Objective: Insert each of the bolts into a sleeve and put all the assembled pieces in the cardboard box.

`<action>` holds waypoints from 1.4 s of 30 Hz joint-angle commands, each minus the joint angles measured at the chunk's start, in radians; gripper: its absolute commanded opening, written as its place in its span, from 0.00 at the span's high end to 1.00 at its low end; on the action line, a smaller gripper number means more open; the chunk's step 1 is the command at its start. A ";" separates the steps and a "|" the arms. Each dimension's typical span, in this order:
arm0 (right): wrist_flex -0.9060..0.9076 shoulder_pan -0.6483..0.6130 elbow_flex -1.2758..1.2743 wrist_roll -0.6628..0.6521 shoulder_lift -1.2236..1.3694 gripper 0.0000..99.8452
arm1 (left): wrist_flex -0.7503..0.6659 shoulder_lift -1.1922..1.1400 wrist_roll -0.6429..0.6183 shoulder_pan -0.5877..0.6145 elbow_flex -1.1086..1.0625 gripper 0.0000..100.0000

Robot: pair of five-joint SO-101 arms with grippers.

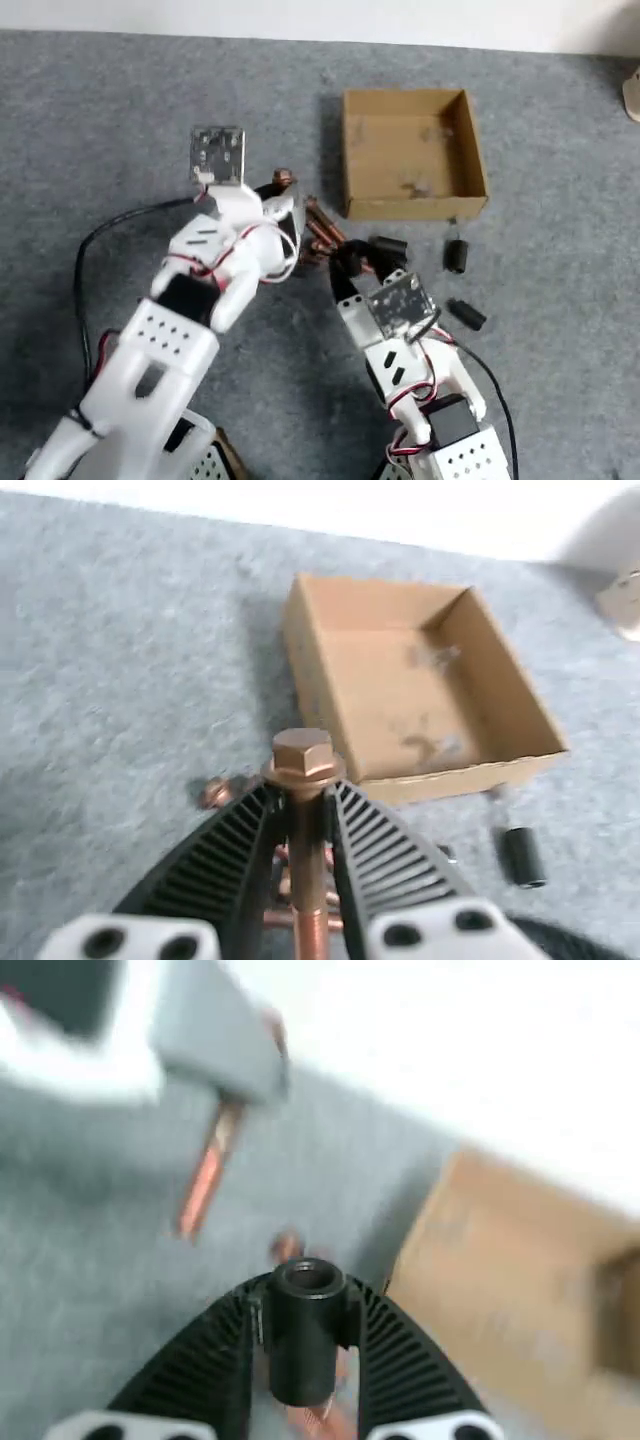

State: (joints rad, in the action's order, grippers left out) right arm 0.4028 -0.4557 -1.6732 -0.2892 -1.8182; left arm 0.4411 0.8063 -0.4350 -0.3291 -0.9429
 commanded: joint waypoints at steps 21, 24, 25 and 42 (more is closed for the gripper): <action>-0.012 -0.027 -0.140 -0.005 -0.018 1.00 | -0.141 0.398 -0.069 -0.128 -0.102 0.99; -0.012 -0.065 -0.140 -0.005 -0.018 1.00 | -0.143 0.395 -0.068 -0.157 -0.136 0.99; -0.012 -0.079 -0.140 -0.005 -0.018 1.00 | -0.143 0.395 -0.068 -0.166 -0.142 0.99; -0.012 -0.111 -0.140 -0.002 -0.019 1.00 | -0.302 0.395 0.026 -0.176 -0.283 0.99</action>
State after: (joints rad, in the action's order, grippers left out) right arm 0.3890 -0.5554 -1.6747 -0.3030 -1.8167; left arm 0.2478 1.1792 -0.4703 -0.4826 -1.1838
